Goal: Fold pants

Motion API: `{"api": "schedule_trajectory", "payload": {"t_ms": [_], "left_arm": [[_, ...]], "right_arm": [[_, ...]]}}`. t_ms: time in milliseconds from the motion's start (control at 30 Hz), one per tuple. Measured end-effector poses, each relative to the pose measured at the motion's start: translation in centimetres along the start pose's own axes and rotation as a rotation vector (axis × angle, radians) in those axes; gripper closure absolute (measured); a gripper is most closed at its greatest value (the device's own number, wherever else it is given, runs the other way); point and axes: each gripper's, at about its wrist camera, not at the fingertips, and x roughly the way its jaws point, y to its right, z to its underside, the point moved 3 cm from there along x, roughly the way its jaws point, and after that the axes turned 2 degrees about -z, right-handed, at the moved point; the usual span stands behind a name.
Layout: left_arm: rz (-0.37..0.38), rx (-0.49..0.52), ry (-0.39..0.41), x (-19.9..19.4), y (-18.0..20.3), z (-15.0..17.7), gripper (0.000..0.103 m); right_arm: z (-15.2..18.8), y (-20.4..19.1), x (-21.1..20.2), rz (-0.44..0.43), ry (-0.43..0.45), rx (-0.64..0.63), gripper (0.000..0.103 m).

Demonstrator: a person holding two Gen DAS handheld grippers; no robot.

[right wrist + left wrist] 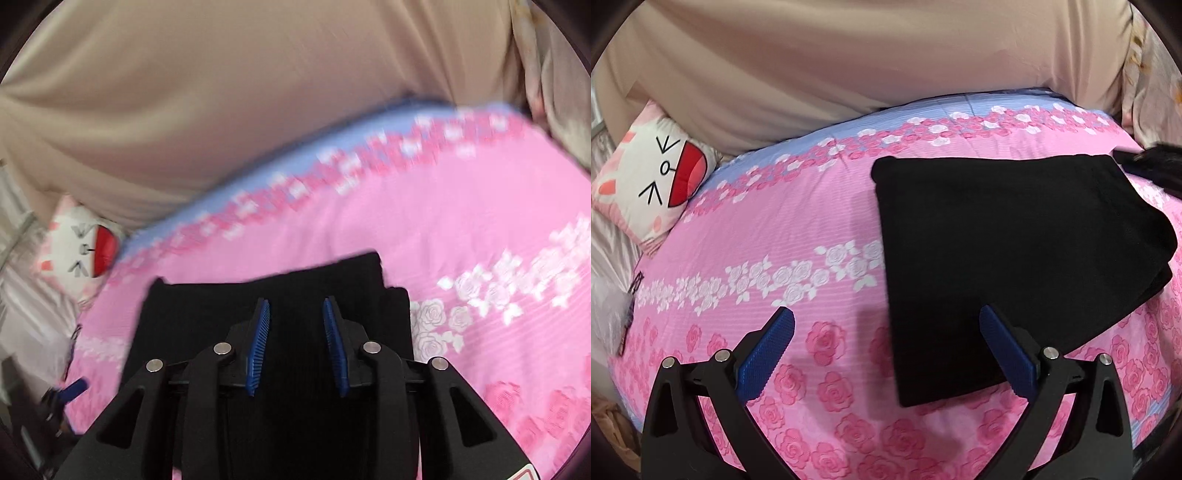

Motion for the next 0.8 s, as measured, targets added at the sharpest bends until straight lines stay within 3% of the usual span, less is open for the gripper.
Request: {"api": "schedule_trajectory", "payload": {"t_ms": [133,200,267,300,400,500,633,700,767,800], "left_arm": [[0.008,0.012,-0.001,0.1,1.3,-0.5,0.005],[0.017,0.011,-0.001,0.2,1.9,-0.6,0.005],[0.029,0.007,-0.005,0.7,2.4,-0.5,0.005],[0.032,0.001,-0.025,1.4,2.7,-0.2,0.005],[0.072,-0.054,-0.063,2.4,2.1,0.1,0.005],[0.151,-0.136,-0.049,1.3,0.1,0.1,0.005],[0.254,-0.311,-0.031,1.7,-3.4,0.9,0.005],[0.336,-0.390,-0.056,2.8,-4.1,1.3,0.005],[0.447,-0.439,-0.155,5.1,-3.7,1.9,0.005],[0.443,-0.437,-0.123,4.9,-3.5,1.8,0.005]], "right_arm": [[3.1,-0.7,-1.9,0.017,-0.030,-0.066,0.067],[5.9,0.4,-1.1,0.083,-0.096,-0.108,0.066],[7.7,2.1,-1.3,0.160,-0.077,-0.126,0.064],[7.8,2.6,-1.3,0.145,-0.094,-0.094,0.050],[7.4,3.1,-3.2,0.119,-0.058,-0.042,0.049],[7.3,3.8,-4.5,0.148,-0.047,-0.037,0.036],[7.8,5.5,-3.8,0.039,-0.080,0.102,0.032],[8.3,6.4,-2.6,-0.059,-0.107,0.206,0.030],[8.8,6.5,-1.4,-0.127,-0.138,0.270,0.029],[8.8,6.5,-0.8,-0.142,-0.138,0.289,0.027]]}}
